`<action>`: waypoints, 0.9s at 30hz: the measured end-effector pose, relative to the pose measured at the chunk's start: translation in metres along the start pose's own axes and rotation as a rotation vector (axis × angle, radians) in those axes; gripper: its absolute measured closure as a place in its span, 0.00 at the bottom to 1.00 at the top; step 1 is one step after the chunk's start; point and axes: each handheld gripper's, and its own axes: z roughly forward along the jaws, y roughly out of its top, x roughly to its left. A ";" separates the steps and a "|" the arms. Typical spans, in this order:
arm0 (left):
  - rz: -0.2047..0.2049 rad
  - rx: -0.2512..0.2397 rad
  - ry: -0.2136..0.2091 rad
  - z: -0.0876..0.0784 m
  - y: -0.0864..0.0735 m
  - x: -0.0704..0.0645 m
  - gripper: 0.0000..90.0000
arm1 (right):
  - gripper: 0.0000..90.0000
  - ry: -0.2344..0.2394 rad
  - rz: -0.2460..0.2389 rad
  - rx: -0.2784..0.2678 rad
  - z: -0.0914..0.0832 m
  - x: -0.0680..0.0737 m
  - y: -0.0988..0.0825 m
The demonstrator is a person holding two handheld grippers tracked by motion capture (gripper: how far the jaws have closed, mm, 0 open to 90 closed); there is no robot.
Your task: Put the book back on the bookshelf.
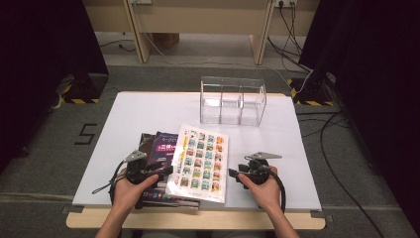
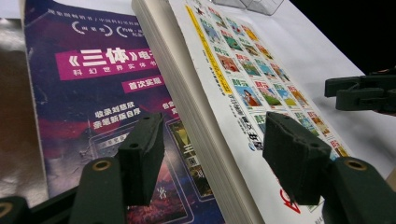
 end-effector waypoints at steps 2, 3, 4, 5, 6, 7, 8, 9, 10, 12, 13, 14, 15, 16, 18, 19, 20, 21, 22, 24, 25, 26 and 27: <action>-0.002 0.003 0.008 0.001 0.001 0.001 0.43 | 0.53 0.007 0.001 0.003 0.001 0.002 0.001; -0.009 0.005 0.011 0.002 0.002 0.002 0.43 | 0.53 0.009 0.002 0.002 0.001 0.003 0.003; -0.016 0.006 0.010 0.003 0.004 0.002 0.43 | 0.53 0.013 0.000 -0.002 0.002 0.004 0.004; -0.014 0.007 0.012 0.004 0.006 0.002 0.43 | 0.53 0.016 -0.002 0.003 0.002 0.004 0.006; -0.014 0.007 0.012 0.004 0.006 0.002 0.43 | 0.53 0.016 -0.002 0.003 0.002 0.004 0.006; -0.012 0.008 0.005 0.005 0.008 0.001 0.43 | 0.52 0.015 0.003 0.007 0.003 0.005 0.009; -0.010 0.010 0.005 0.005 0.009 0.000 0.43 | 0.52 0.018 0.000 0.009 0.004 0.005 0.010; -0.004 0.012 0.002 0.007 0.010 0.000 0.43 | 0.52 0.017 -0.002 0.012 0.005 0.006 0.011; -0.003 0.019 -0.002 0.009 0.012 -0.001 0.43 | 0.52 0.017 0.000 0.012 0.005 0.007 0.012; -0.008 0.037 -0.006 0.014 0.017 -0.002 0.43 | 0.52 0.018 0.005 0.013 0.006 0.009 0.015; -0.008 0.037 -0.006 0.014 0.017 -0.002 0.43 | 0.52 0.018 0.005 0.013 0.006 0.009 0.015; -0.023 0.049 -0.005 0.017 0.019 -0.002 0.43 | 0.52 0.025 0.005 0.014 0.008 0.011 0.017; -0.023 0.049 -0.005 0.017 0.019 -0.002 0.43 | 0.52 0.025 0.005 0.014 0.008 0.011 0.017; -0.027 0.052 -0.004 0.018 0.019 -0.002 0.43 | 0.52 0.029 0.001 0.020 0.010 0.013 0.018; -0.036 0.060 -0.003 0.020 0.019 -0.003 0.43 | 0.52 0.037 0.006 0.029 0.013 0.014 0.018; -0.035 0.063 -0.008 0.021 0.020 -0.003 0.43 | 0.52 0.037 0.006 0.029 0.013 0.014 0.018; -0.035 0.066 -0.013 0.023 0.020 -0.004 0.43 | 0.51 0.043 0.007 0.040 0.015 0.014 0.018; -0.033 0.074 -0.015 0.028 0.021 -0.003 0.43 | 0.51 0.046 0.007 0.042 0.016 0.013 0.019; -0.033 0.074 -0.015 0.028 0.021 -0.003 0.43 | 0.51 0.046 0.008 0.045 0.018 0.012 0.019; -0.043 0.078 -0.014 0.032 0.023 -0.003 0.44 | 0.51 0.041 0.016 0.057 0.021 0.008 0.020; -0.044 0.082 -0.015 0.034 0.024 -0.002 0.44 | 0.51 0.040 0.021 0.059 0.023 0.006 0.020; -0.043 0.084 -0.013 0.035 0.025 -0.002 0.44 | 0.51 0.040 0.026 0.064 0.025 0.005 0.021; -0.041 0.085 -0.012 0.036 0.026 -0.002 0.44 | 0.51 0.040 0.026 0.064 0.025 0.005 0.021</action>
